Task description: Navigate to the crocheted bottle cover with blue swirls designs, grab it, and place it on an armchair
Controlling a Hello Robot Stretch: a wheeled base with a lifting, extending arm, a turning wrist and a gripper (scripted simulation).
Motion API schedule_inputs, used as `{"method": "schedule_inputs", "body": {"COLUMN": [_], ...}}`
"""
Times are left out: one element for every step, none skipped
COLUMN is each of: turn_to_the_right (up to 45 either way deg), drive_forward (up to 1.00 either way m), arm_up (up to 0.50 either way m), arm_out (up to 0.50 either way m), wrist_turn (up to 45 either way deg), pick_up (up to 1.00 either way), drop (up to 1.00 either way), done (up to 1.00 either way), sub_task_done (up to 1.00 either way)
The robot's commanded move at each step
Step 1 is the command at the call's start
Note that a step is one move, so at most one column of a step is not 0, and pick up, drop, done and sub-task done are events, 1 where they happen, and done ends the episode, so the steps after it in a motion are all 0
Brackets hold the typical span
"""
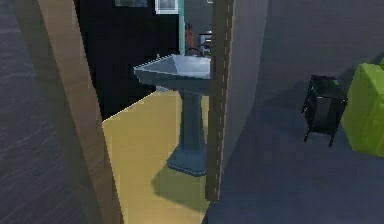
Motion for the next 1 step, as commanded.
{"method": "schedule_inputs", "body": {"turn_to_the_right": [0.0], "drive_forward": [0.0], "arm_up": [0.0], "arm_out": [0.0], "wrist_turn": [45.0], "pick_up": [0.0], "drop": [0.0], "done": [0.0], "sub_task_done": [0.0]}}
